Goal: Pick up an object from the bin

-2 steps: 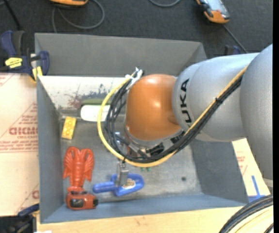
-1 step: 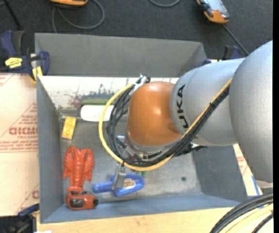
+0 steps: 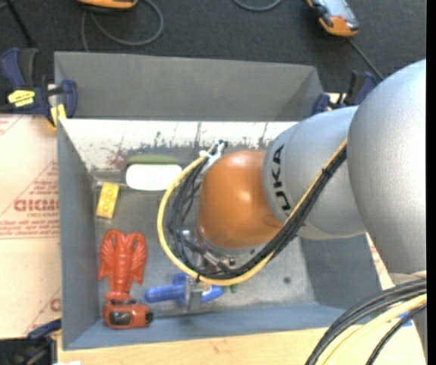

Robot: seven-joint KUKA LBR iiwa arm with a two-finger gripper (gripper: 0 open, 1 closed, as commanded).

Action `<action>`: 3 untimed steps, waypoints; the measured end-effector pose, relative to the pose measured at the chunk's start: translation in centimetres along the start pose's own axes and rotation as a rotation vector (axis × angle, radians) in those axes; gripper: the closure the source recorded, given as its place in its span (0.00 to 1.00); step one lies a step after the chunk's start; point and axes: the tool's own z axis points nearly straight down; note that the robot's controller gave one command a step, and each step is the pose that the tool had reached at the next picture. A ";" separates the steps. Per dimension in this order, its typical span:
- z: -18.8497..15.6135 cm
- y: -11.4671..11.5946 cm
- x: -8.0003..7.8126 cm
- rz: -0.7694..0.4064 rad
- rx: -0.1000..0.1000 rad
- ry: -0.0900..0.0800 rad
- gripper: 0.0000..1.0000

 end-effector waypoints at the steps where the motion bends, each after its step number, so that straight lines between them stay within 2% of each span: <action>1: 2.5 -2.6 0.6 -0.091 -0.001 -0.001 0.00; 2: 3.9 -2.9 0.4 0.130 -0.001 0.003 1.00; 3: 3.9 -2.9 0.4 0.131 -0.001 0.003 1.00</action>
Offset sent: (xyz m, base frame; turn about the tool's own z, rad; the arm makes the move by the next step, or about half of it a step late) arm -0.0027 -0.0286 -0.0393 0.1284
